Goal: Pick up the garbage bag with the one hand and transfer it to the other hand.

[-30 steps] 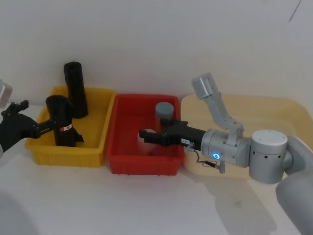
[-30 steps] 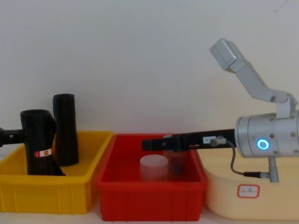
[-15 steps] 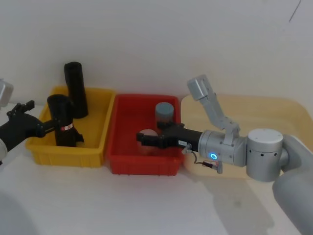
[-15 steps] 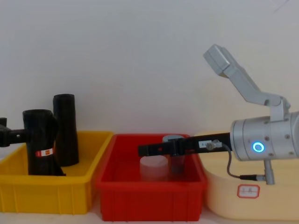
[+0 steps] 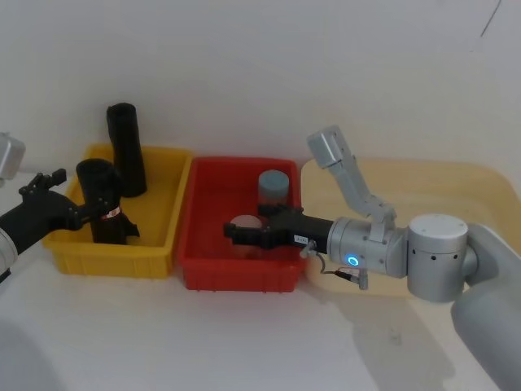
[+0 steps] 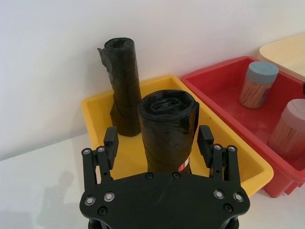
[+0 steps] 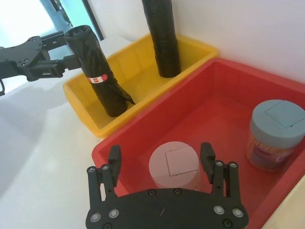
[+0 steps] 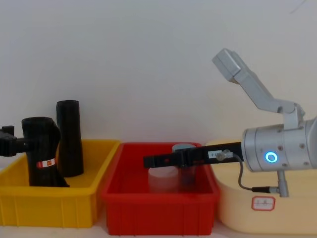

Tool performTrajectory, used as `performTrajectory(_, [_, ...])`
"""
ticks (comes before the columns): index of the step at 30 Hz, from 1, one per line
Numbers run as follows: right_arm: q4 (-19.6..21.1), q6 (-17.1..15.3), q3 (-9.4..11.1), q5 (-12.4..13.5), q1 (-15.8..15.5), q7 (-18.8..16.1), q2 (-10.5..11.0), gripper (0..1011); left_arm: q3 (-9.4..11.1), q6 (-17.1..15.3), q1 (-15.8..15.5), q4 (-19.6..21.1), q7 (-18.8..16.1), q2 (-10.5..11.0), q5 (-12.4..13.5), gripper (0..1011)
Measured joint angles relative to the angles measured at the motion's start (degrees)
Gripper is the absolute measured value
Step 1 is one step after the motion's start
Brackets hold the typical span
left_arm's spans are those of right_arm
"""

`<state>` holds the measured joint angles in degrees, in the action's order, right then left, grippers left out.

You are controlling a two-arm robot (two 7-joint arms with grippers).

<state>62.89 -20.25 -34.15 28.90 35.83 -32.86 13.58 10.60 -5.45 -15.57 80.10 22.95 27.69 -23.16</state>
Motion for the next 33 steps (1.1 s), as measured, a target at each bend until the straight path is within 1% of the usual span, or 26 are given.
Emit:
performTrajectory(9, [0.0,0.1,-0.6,0.1,0.0,0.6,0.0,1001,0.2,0.2,0.1,-0.1,0.1,0.2,-0.4,1001])
performTrajectory(17, [-0.3,0.1,-1.0,0.2,0.1,1.2,0.1,1001,0.7,0.3,-0.7,-1.2,0.1,0.0,-0.5,1001])
performTrajectory(33, [-0.8,0.3,-1.3,0.7,0.2,2.0,0.3,1001,2.7,0.7,-4.2,-4.8,1.6,-1.4,-0.9,1001])
